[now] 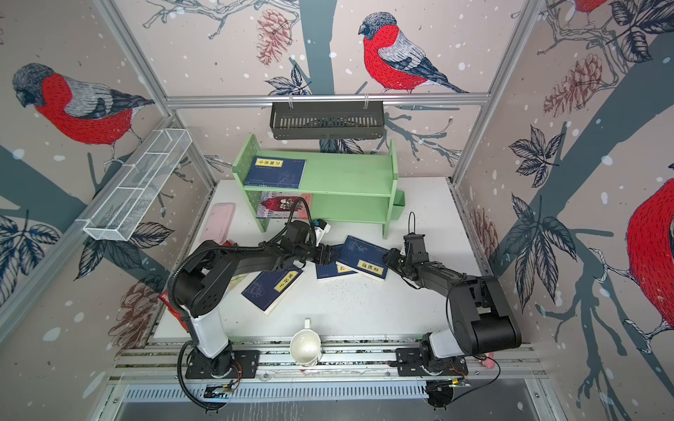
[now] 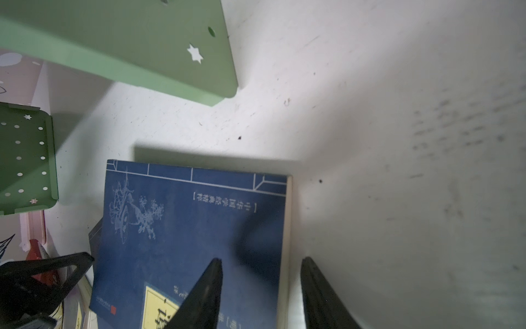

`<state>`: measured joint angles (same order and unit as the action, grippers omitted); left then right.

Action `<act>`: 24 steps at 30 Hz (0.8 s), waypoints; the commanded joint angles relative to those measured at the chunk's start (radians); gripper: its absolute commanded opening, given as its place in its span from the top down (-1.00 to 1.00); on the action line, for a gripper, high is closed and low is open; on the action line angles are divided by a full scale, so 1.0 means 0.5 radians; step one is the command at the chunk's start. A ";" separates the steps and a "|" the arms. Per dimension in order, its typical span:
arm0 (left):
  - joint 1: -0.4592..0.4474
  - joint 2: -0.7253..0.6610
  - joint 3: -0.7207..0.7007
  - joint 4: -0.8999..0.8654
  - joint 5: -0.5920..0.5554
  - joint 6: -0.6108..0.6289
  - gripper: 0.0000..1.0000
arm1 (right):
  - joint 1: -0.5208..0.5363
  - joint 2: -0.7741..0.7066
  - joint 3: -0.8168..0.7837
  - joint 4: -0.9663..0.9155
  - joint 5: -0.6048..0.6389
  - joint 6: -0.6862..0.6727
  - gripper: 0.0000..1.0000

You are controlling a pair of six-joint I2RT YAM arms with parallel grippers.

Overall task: Stacking books/files
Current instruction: Rotate the book at the center of the table.

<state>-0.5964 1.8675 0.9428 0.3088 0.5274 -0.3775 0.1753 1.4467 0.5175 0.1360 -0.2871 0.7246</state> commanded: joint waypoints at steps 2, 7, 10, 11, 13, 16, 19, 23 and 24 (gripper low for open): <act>-0.015 0.075 0.054 0.039 0.026 -0.065 -0.27 | 0.002 -0.008 -0.013 -0.014 -0.004 -0.064 0.02; -0.055 0.142 0.083 0.046 0.131 -0.083 -0.24 | 0.005 0.006 -0.028 0.010 -0.035 -0.084 0.02; -0.074 0.178 0.099 0.029 0.212 -0.076 -0.18 | 0.011 -0.002 -0.038 0.036 -0.051 -0.087 0.02; -0.077 0.184 0.099 0.035 0.242 -0.088 -0.15 | 0.017 -0.005 -0.041 0.041 -0.055 -0.087 0.02; -0.088 0.191 0.099 0.042 0.297 -0.090 -0.13 | 0.032 -0.004 -0.038 0.044 -0.058 -0.093 0.02; -0.102 0.204 0.151 -0.033 0.337 -0.063 -0.08 | 0.048 0.003 -0.032 0.041 -0.061 -0.107 0.02; -0.101 0.166 0.124 -0.056 0.393 -0.074 0.06 | 0.063 -0.016 -0.032 0.026 -0.056 -0.118 0.02; -0.117 0.048 0.045 -0.108 0.485 -0.034 0.19 | 0.074 -0.052 -0.026 -0.013 -0.037 -0.142 0.02; -0.125 0.024 0.035 -0.148 0.508 -0.006 0.21 | 0.076 -0.063 -0.023 -0.031 -0.031 -0.159 0.02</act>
<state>-0.6472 1.9053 0.9707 0.2466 0.6899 -0.4168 0.2062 1.4273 0.5007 0.1432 -0.2741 0.6724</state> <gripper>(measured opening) 0.400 0.490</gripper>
